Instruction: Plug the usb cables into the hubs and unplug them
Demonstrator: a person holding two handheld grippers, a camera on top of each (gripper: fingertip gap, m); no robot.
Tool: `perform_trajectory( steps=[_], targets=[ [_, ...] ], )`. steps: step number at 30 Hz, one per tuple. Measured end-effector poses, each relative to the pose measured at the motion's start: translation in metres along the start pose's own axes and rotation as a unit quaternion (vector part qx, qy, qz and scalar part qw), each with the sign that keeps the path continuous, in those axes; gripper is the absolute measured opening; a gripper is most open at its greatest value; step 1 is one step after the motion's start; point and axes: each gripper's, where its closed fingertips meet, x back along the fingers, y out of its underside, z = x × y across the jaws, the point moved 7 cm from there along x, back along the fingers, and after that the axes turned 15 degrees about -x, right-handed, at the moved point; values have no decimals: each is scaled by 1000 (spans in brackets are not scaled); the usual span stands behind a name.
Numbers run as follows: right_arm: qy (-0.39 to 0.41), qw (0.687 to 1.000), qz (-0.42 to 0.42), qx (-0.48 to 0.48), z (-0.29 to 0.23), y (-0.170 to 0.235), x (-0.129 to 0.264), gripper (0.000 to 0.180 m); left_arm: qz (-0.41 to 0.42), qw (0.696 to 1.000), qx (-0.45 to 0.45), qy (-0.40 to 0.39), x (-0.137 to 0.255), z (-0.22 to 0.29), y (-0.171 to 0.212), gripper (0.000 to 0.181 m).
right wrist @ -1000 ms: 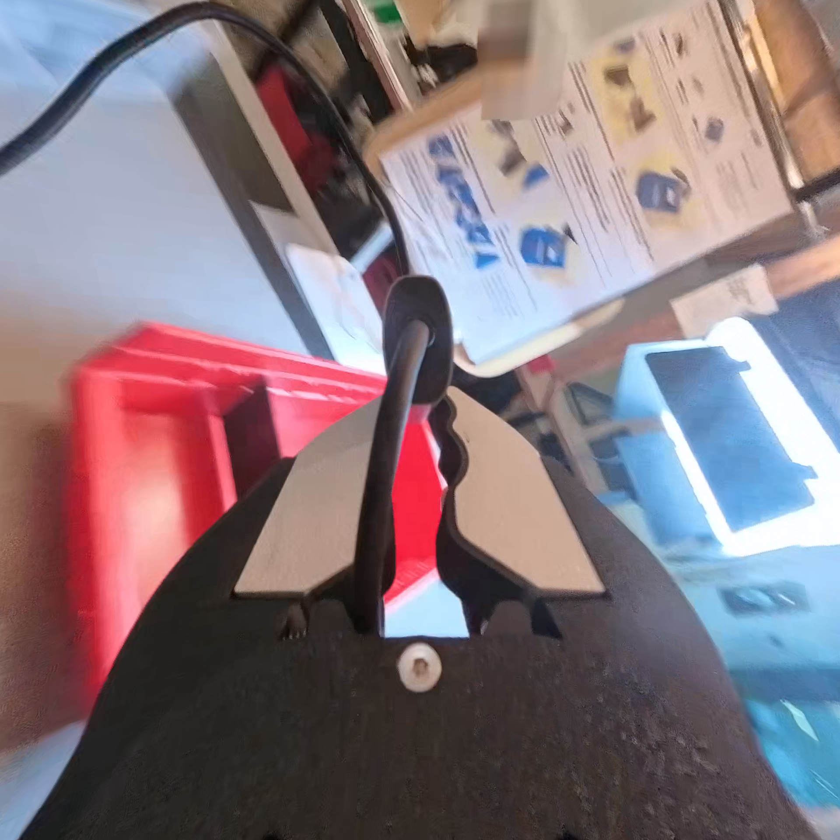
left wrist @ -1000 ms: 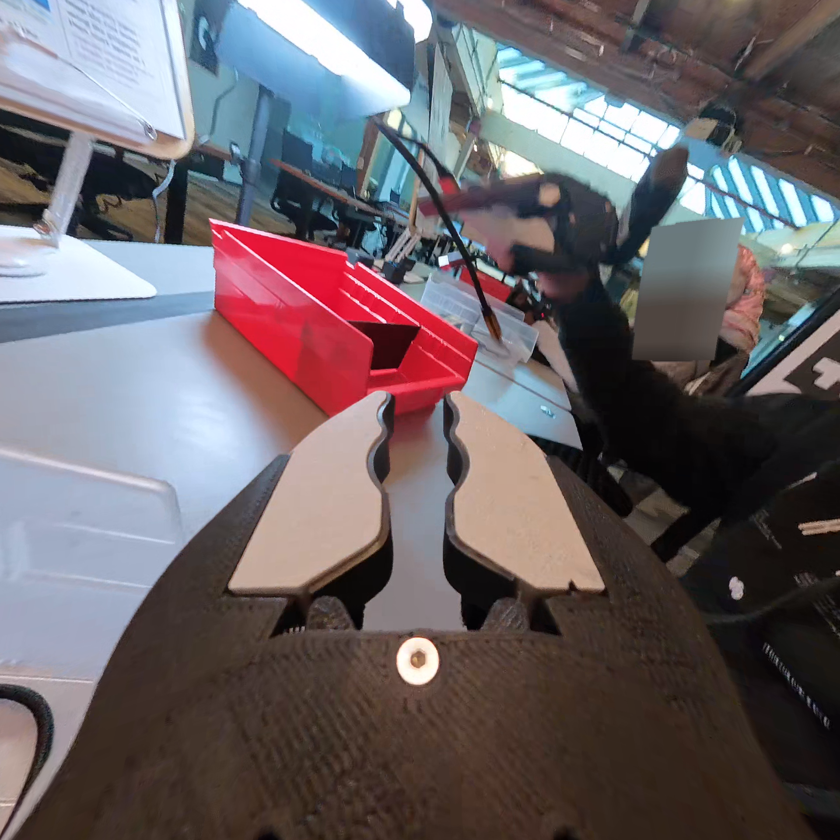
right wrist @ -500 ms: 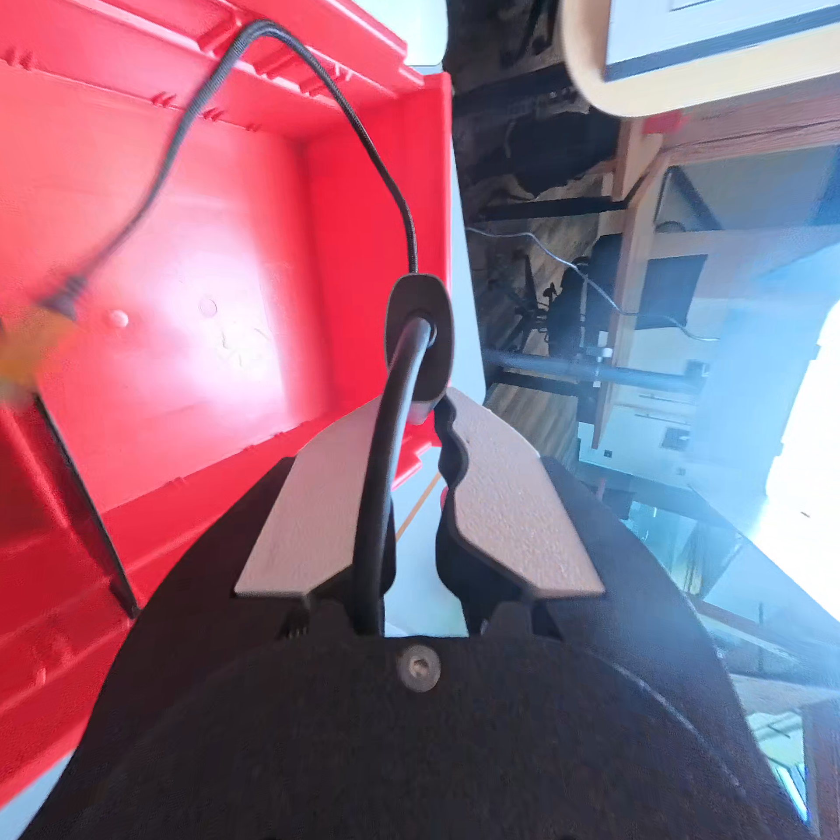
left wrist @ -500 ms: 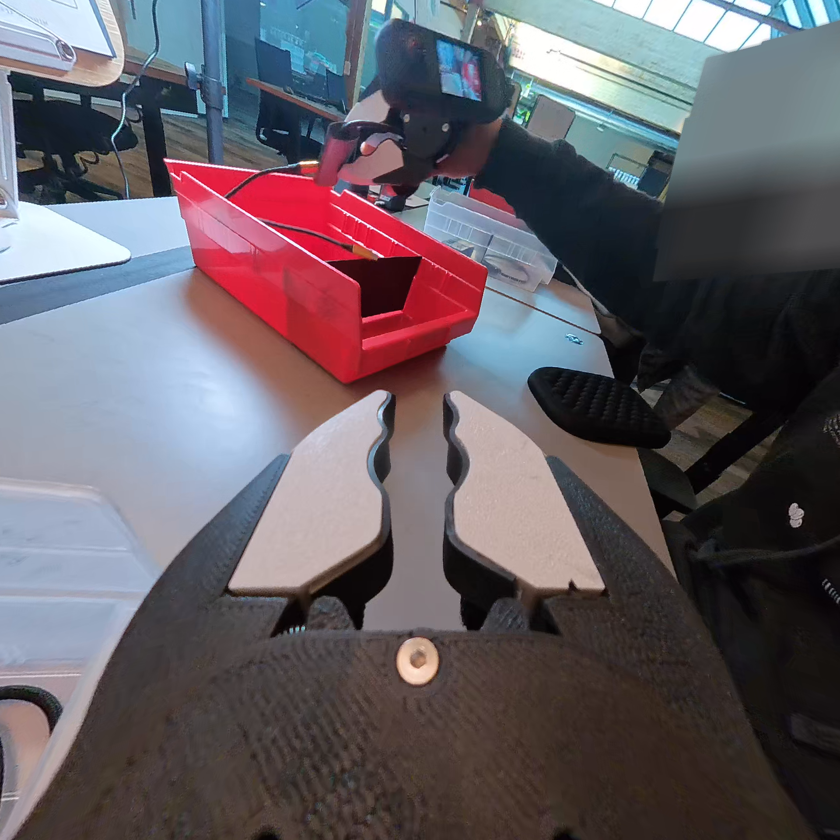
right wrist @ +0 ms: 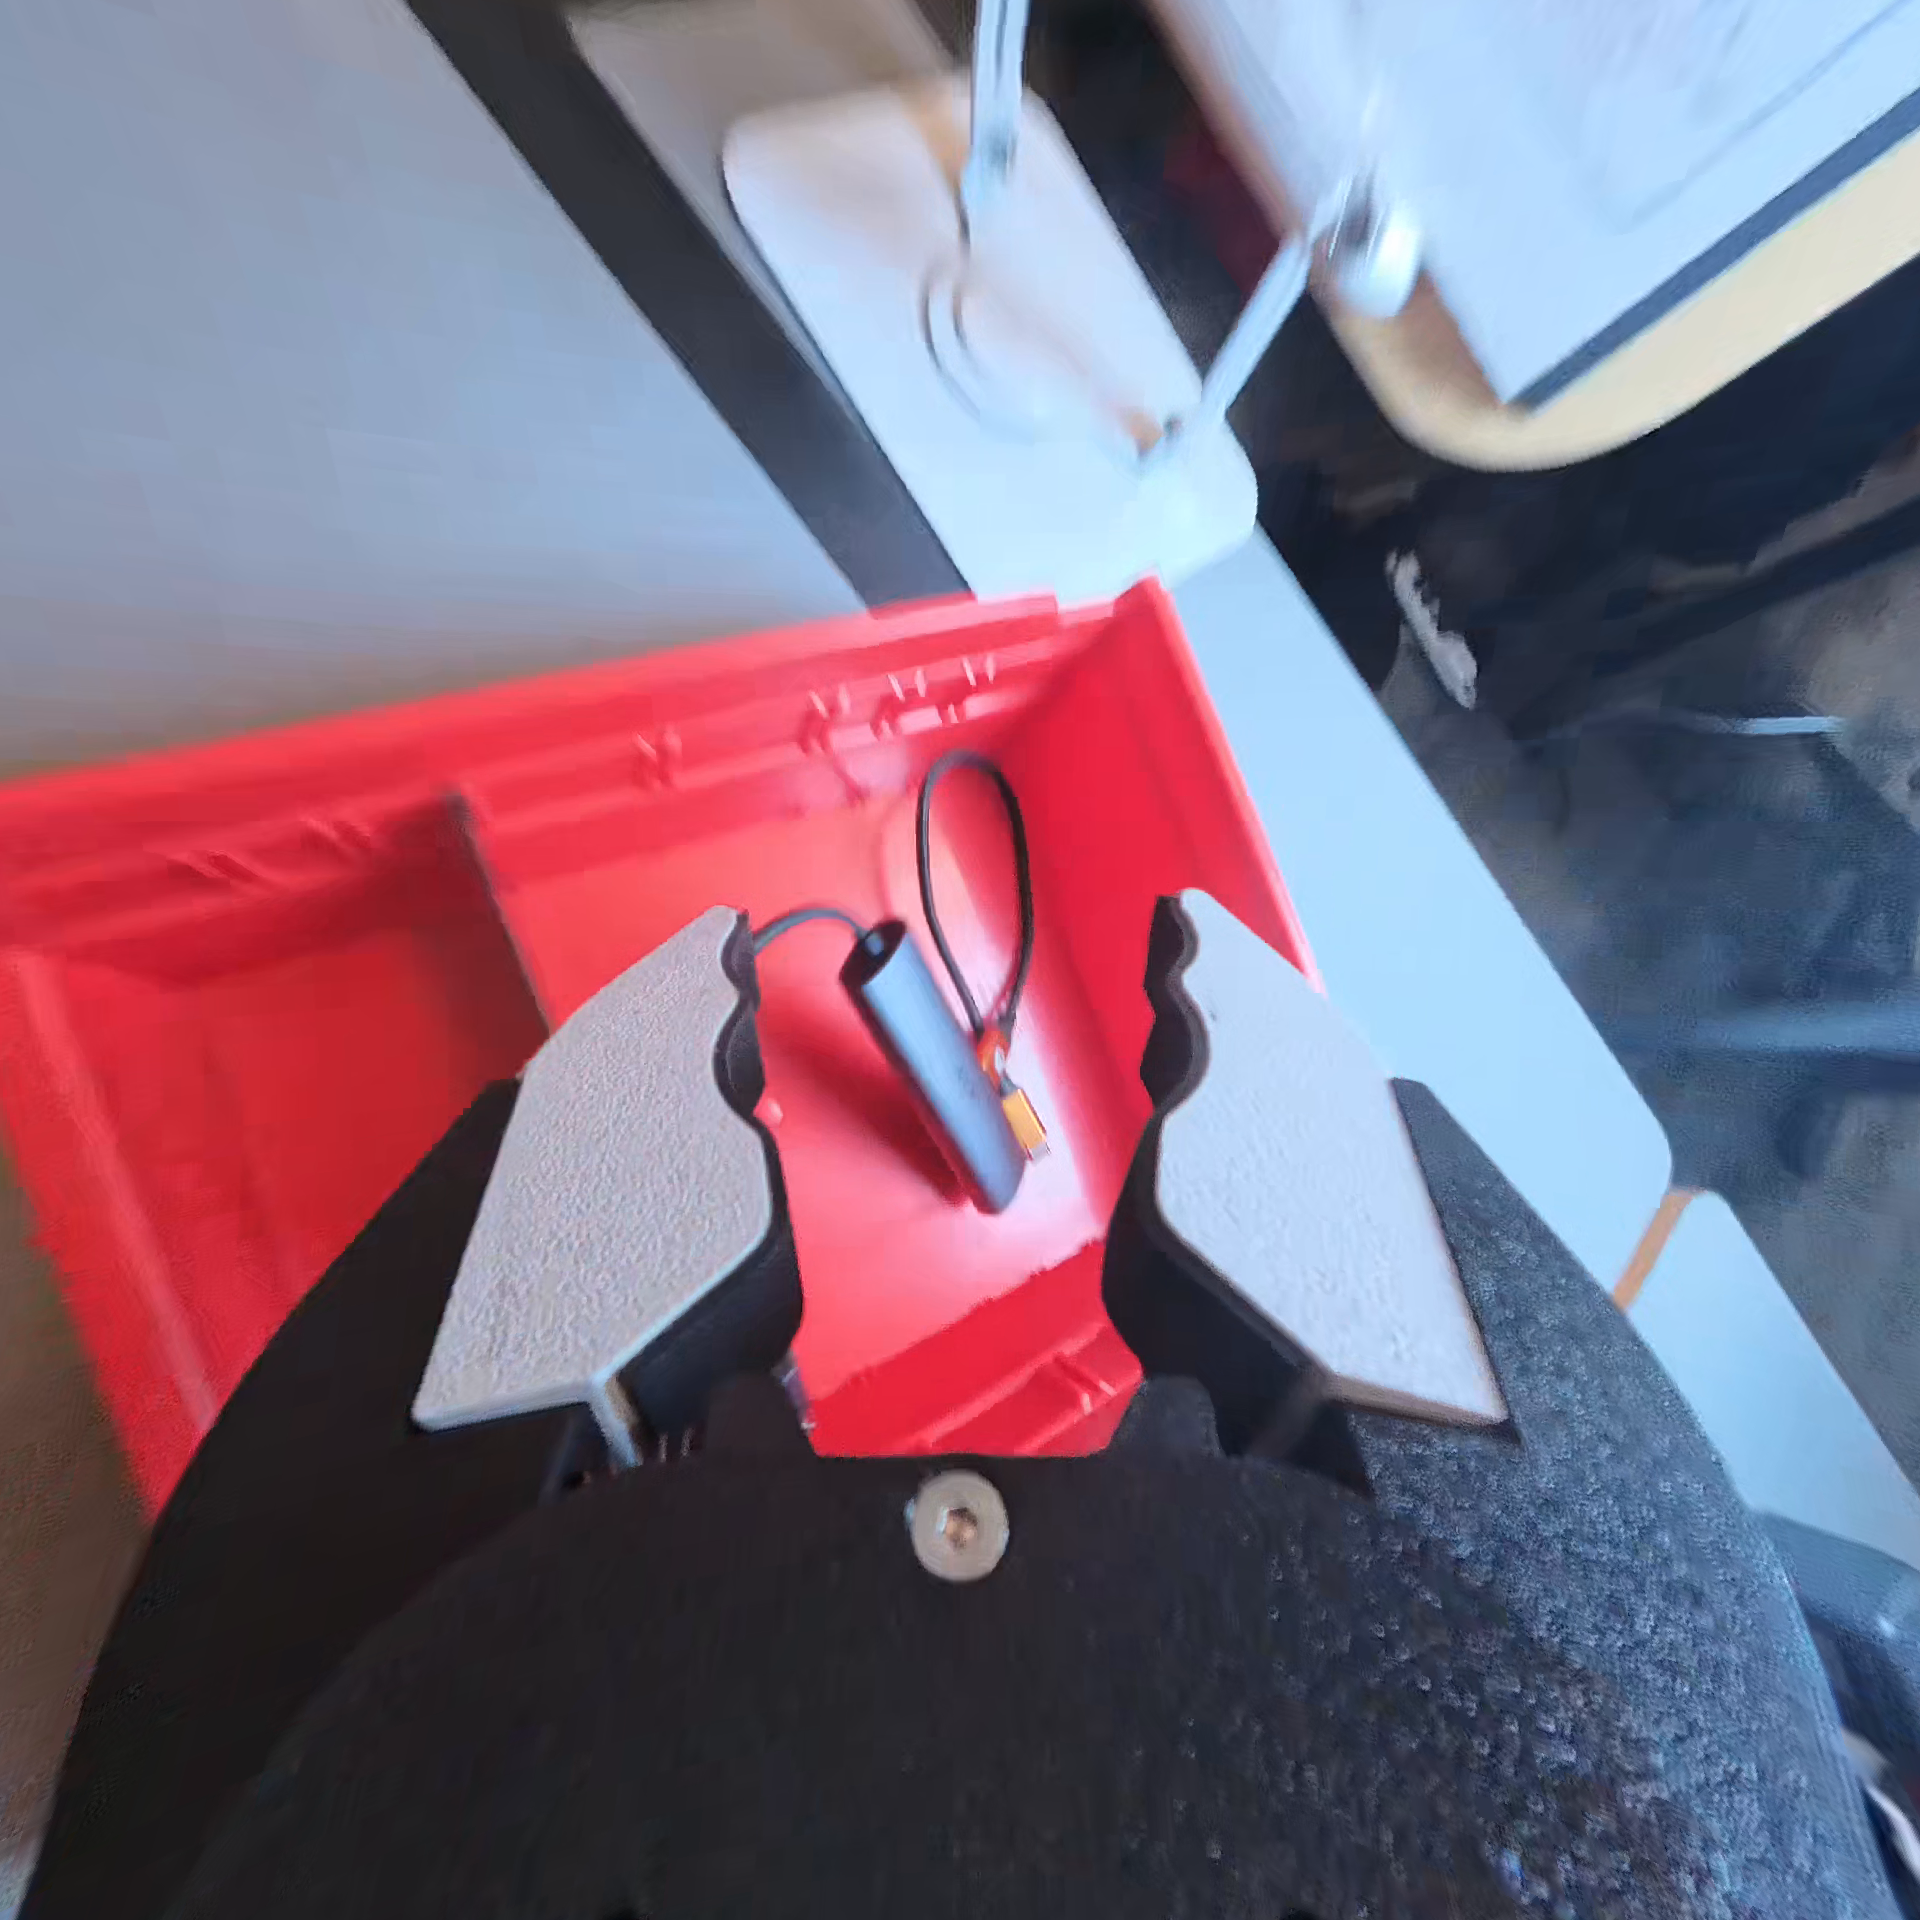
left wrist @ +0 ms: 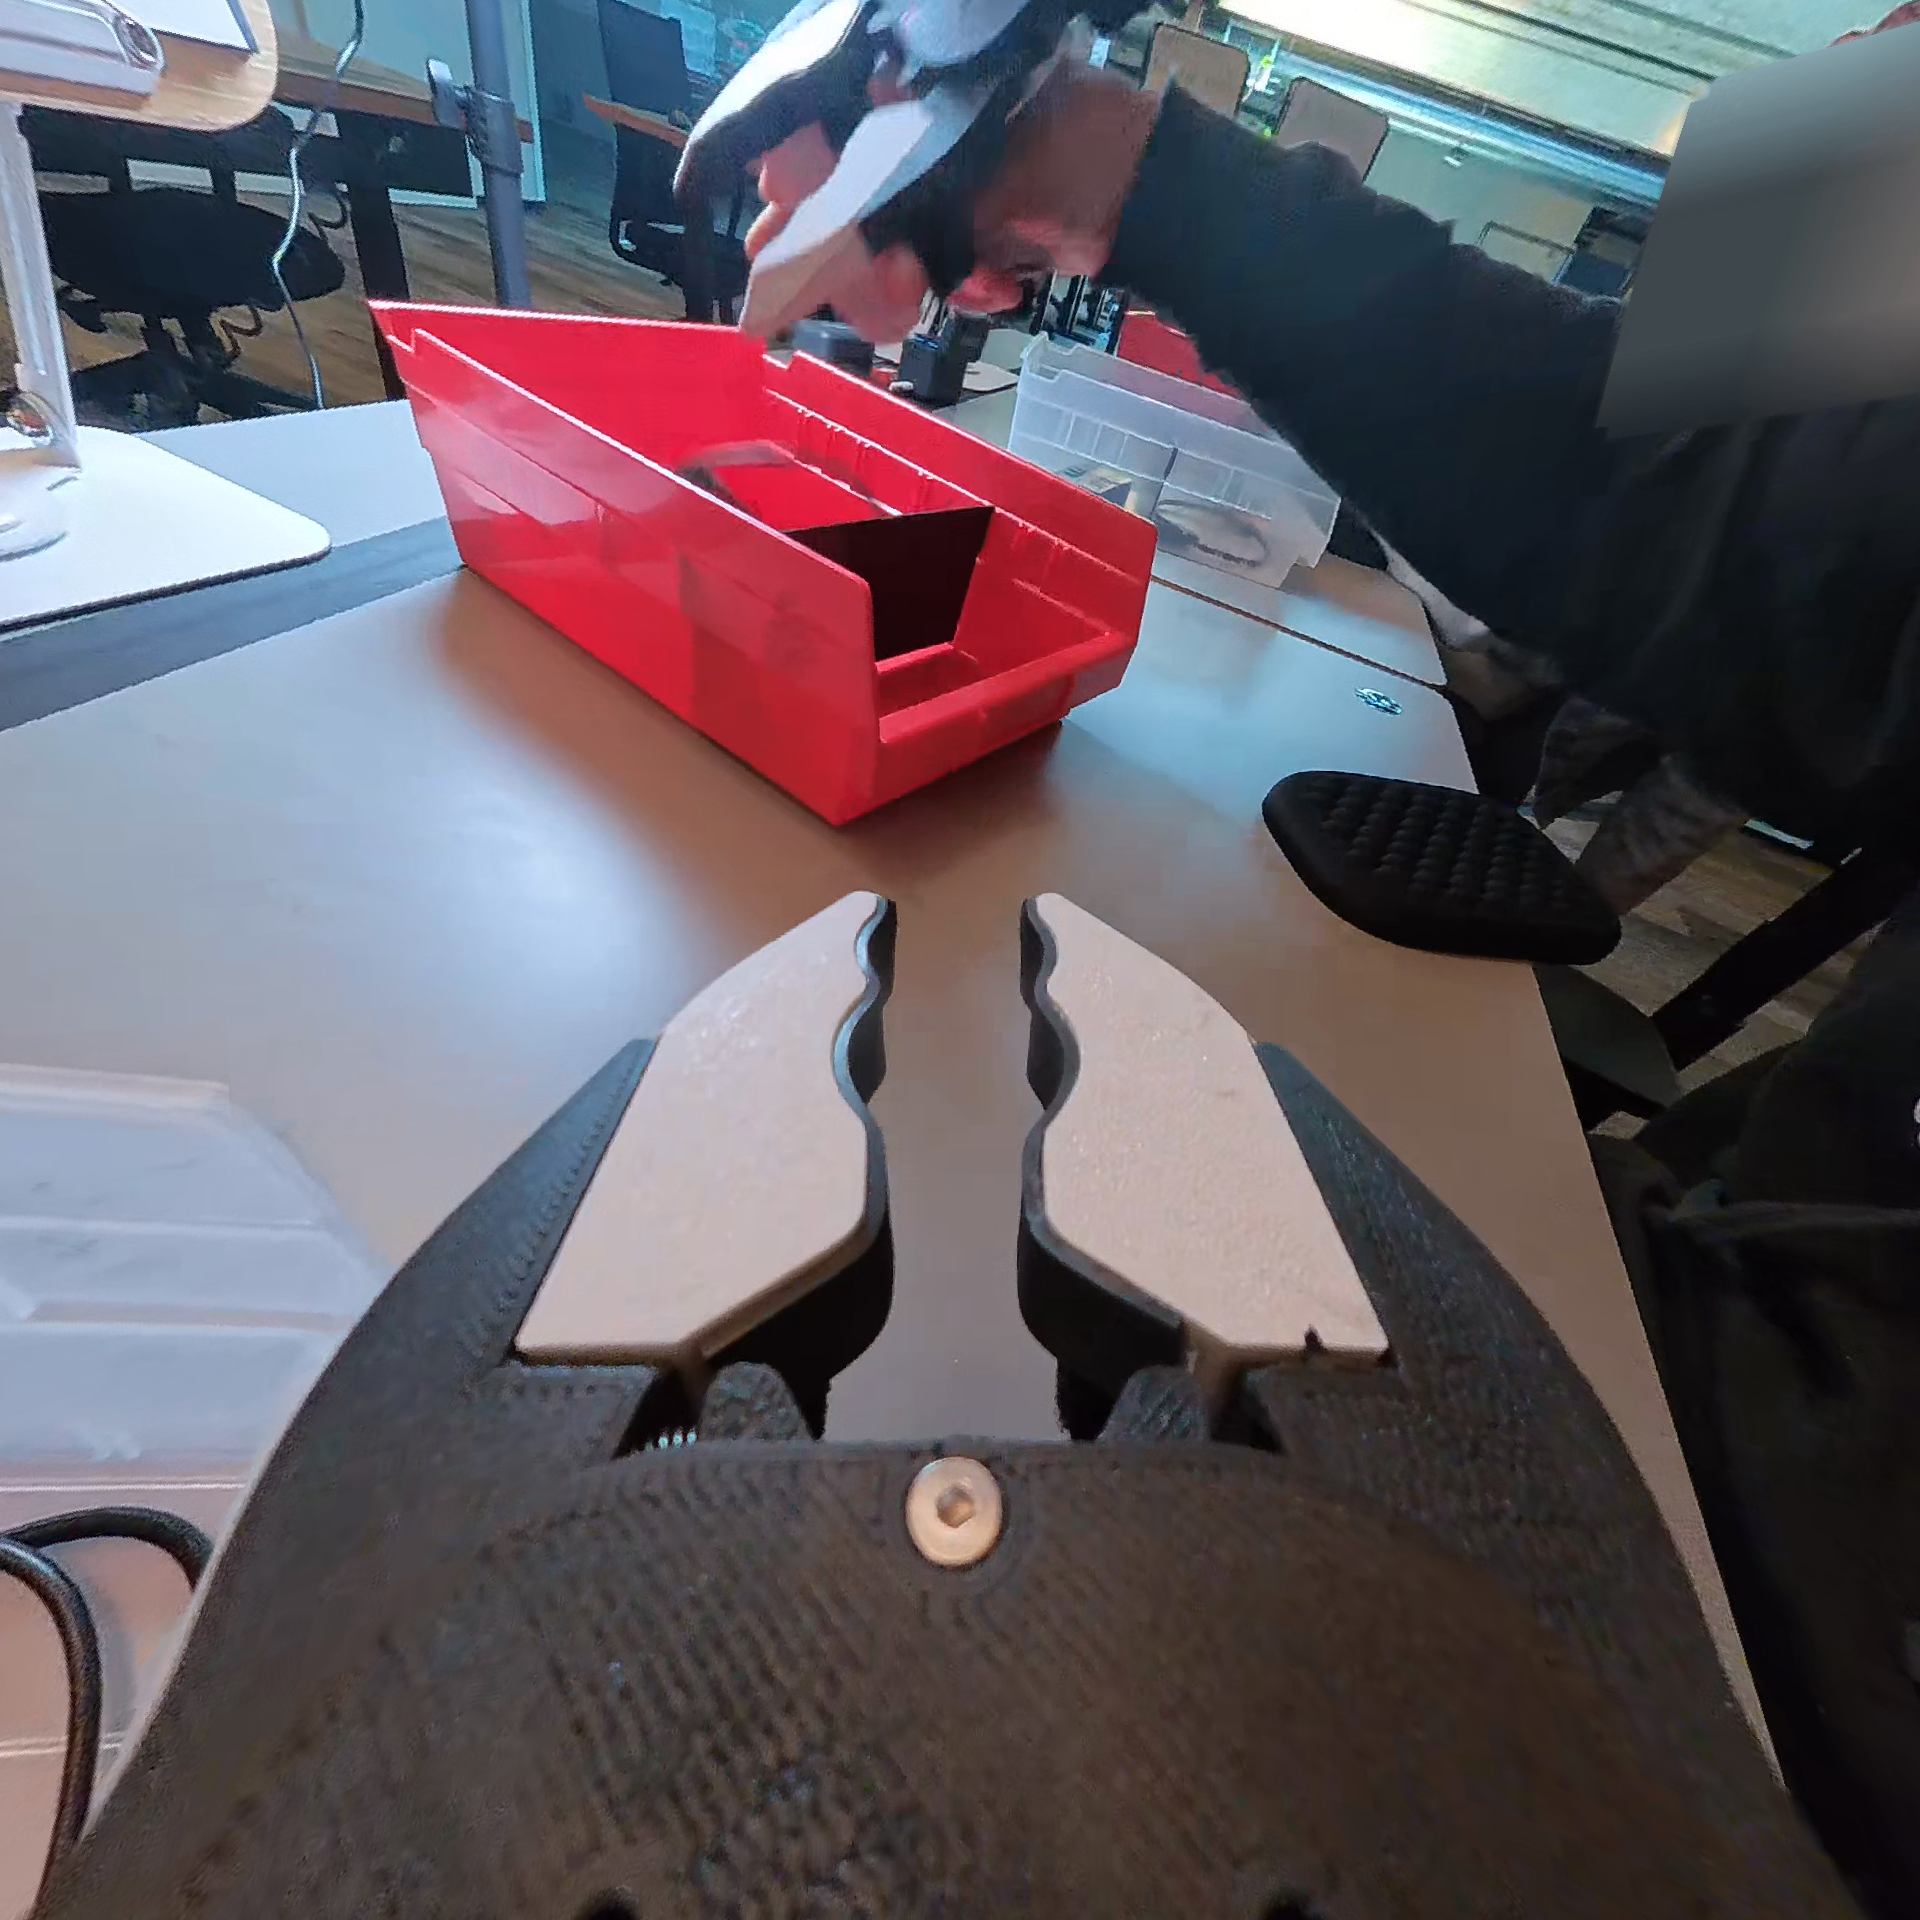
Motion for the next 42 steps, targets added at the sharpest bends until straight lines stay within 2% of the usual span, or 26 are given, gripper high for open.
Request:
perform_trajectory(
  steps=[3,5,7,10,11,13,15,20,24,26,28,31,34,35,36,38,40,42],
  targets=[
    [-54,995,78,-7,-31,-15,39,69,-1,1000,7,4,-1,0,2,22],
    [-96,993,72,20,-65,-7,54,58,-4,1000,3,3,-3,1,2,22],
    [-117,990,-5,78,-103,21,50,59,-9,1000,-6,-1,-3,2,1,23],
    [-82,975,-132,160,-143,75,22,67,-33,999,-18,-16,-1,0,0,21],
    [-64,972,-153,167,-150,89,12,63,-50,998,-17,-26,1,-1,0,20],
    [-35,970,-171,170,-156,108,-4,51,-78,995,-29,-55,8,-6,-2,21],
    [-21,977,-160,143,-157,114,-14,29,-91,991,-46,-92,20,-11,-8,22],
    [19,984,-139,114,-153,110,-20,29,-93,977,-61,-184,64,-31,-26,23],
    [24,987,-118,109,-148,110,-21,30,-140,958,-57,-243,100,-57,-35,26],
    [47,989,-90,109,-147,108,-16,42,-183,943,-57,-271,116,-75,-37,26],
    [34,994,-25,100,-159,102,0,49,-225,926,-65,-297,131,-94,-39,26],
    [-42,991,112,58,-189,95,31,51,-279,912,-57,-295,143,-117,-38,27],
    [-132,968,212,8,-214,104,46,50,-330,893,-62,-301,148,-140,-34,27],
    [-154,962,226,0,-219,111,46,34,-345,887,-61,-302,149,-148,-34,27],
    [-175,953,248,10,-223,117,47,0,-359,882,-55,-302,149,-158,-35,27],
    [-218,939,261,41,-235,125,47,0,-394,871,-34,-291,147,-178,-33,29],
    [-207,937,278,42,-239,122,47,0,-424,860,-13,-283,143,-201,-27,30],
    [-204,935,288,19,-239,119,43,26,-458,848,24,-266,138,-223,-14,34]
  ],
)
